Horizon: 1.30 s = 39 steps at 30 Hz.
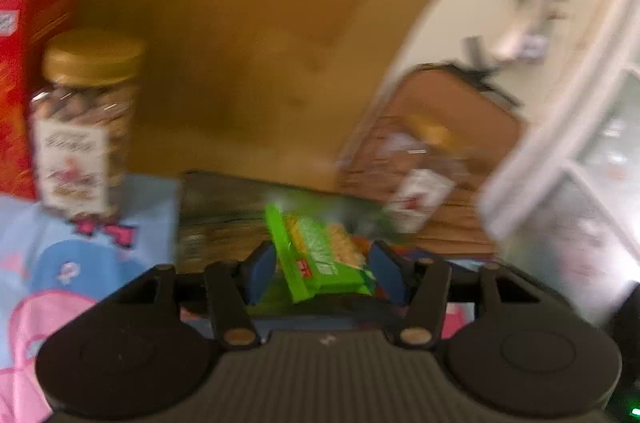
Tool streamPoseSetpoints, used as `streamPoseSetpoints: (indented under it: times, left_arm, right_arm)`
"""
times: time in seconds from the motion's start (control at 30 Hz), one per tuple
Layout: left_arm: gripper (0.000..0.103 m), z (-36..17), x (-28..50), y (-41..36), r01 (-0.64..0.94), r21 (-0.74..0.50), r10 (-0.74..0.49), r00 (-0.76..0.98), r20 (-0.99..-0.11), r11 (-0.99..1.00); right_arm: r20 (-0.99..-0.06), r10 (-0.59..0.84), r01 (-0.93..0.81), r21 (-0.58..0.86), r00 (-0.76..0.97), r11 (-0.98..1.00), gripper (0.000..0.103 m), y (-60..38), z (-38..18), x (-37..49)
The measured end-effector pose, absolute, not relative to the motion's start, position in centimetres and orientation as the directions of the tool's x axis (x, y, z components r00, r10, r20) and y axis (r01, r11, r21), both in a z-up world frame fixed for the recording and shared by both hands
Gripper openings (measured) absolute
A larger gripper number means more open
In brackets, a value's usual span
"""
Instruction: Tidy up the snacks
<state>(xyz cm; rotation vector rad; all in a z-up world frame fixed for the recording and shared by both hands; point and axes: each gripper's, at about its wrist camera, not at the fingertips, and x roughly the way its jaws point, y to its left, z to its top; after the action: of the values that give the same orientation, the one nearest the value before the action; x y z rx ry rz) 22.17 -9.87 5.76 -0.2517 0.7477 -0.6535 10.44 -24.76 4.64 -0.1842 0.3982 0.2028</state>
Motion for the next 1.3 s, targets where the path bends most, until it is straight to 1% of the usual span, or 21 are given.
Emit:
streamPoseSetpoints:
  times: [0.03,0.17,0.27,0.4,0.53,0.6,0.7,0.73,0.77,0.9,1.1,1.3]
  left_arm:
    - [0.053,5.4,22.0,-9.2,0.453,-0.448,-0.637,0.549,-0.541,0.771]
    - [0.053,4.4,18.6,-5.5,0.488,-0.520,-0.711,0.540,-0.451,0.701]
    - [0.053,3.3,14.9,-2.9,0.503,-0.525,-0.722,0.556,-0.413,0.687]
    - [0.055,0.8,11.7,0.1,0.461,-0.481,-0.659,0.615,-0.433,0.746]
    - [0.055,-1.3,10.9,2.9,0.376,-0.463,-0.583,0.659,-0.475,0.802]
    - [0.055,-2.1,10.9,3.6,0.348,-0.413,-0.526,0.702,-0.480,0.842]
    - [0.055,-2.9,10.6,3.9,0.339,-0.346,-0.475,0.741,-0.475,0.875]
    - [0.055,-3.1,10.7,4.1,0.335,-0.357,-0.480,0.734,-0.481,0.872]
    - [0.055,-3.0,10.6,4.3,0.342,-0.370,-0.491,0.736,-0.465,0.864]
    - [0.055,-2.8,9.8,3.8,0.350,-0.317,-0.463,0.770,-0.439,0.882]
    - [0.055,-2.6,9.0,3.0,0.359,-0.246,-0.433,0.793,-0.428,0.900]
    - [0.055,-2.7,9.3,3.4,0.349,-0.266,-0.435,0.791,-0.431,0.898]
  right_arm:
    - [-0.411,0.142,-0.204,-0.113,0.900,0.972,0.058,-25.3,4.3,10.4]
    - [-0.367,0.180,-0.190,0.008,0.913,0.982,0.058,-26.7,3.8,6.0]
    - [-0.353,0.229,-0.195,0.129,0.907,0.972,0.058,-27.5,2.8,3.0]
    - [-0.362,0.264,-0.173,0.265,0.894,0.949,0.058,-27.7,1.1,1.7]
    - [-0.354,0.292,-0.165,0.348,0.888,0.923,0.058,-27.3,0.2,0.9]
    - [-0.351,0.276,-0.146,0.354,0.895,0.924,0.058,-27.2,0.0,1.0]
    - [-0.332,0.227,-0.104,0.351,0.916,0.931,0.058,-27.2,-0.2,1.0]
    - [-0.322,0.213,-0.094,0.347,0.922,0.933,0.058,-27.3,-0.4,0.5]
    - [-0.321,0.213,-0.092,0.354,0.923,0.931,0.058,-27.4,-0.4,0.5]
    - [-0.310,0.188,-0.056,0.390,0.932,0.919,0.058,-28.3,-0.7,-0.1]
    - [-0.312,0.183,-0.055,0.378,0.932,0.924,0.058,-28.0,-0.7,-0.1]
    - [-0.312,0.185,-0.055,0.383,0.932,0.922,0.058,-28.1,-0.7,-0.1]
